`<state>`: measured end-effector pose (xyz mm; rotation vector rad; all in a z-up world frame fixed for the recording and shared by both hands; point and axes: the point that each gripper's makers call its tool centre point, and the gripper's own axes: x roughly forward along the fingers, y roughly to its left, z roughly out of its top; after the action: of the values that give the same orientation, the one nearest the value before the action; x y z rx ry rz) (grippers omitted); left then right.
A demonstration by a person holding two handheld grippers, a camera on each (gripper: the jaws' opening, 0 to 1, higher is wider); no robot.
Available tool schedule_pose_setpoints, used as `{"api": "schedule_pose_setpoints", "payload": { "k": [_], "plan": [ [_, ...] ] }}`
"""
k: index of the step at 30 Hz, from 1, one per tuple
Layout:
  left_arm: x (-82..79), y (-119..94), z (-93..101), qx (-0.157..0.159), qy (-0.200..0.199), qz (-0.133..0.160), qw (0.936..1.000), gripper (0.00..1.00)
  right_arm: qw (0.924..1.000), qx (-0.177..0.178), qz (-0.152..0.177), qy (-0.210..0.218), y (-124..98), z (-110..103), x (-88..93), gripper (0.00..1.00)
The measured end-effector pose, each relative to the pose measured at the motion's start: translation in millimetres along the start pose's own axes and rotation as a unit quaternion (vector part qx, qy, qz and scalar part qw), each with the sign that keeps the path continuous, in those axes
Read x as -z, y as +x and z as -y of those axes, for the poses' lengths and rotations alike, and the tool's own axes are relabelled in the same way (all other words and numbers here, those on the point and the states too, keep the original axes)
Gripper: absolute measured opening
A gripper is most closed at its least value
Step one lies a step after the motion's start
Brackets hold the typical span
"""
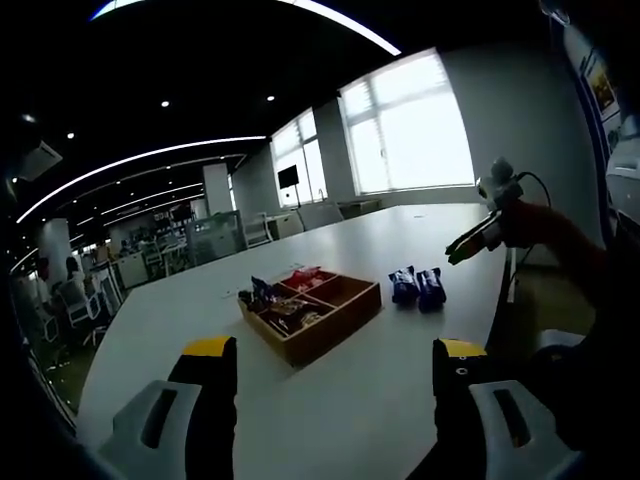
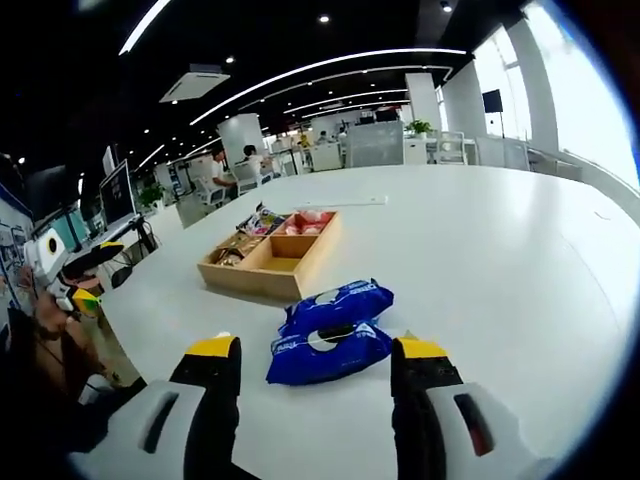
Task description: Pick up the scattered marshmallows, QQ candies, Oreo cookies, and mixed nuts on the table and sort them into separate containers
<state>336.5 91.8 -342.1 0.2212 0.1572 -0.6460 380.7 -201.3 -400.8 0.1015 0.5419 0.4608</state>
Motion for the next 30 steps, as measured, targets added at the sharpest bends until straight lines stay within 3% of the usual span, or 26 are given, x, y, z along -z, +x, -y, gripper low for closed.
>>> {"api": "schedule_pose_setpoints", "payload": {
  "k": [10,22,30],
  "plan": [
    [2.6,-1,-0.9,-0.002,0.000,-0.002,1.0000,0.84,0.9995,0.017,-0.025,0.010,10,13,14.4,0.55],
    [5.2,0,2.1,0.001,0.000,-0.004,1.0000,0.83,0.9966,-0.025,-0.045,0.065,18,10,30.3,0.53],
    [5.4,1,2.4,0.001,-0.001,-0.004,1.0000,0.83,0.9948,-0.033,-0.040,0.087,30,14,26.3,0.51]
  ]
}}
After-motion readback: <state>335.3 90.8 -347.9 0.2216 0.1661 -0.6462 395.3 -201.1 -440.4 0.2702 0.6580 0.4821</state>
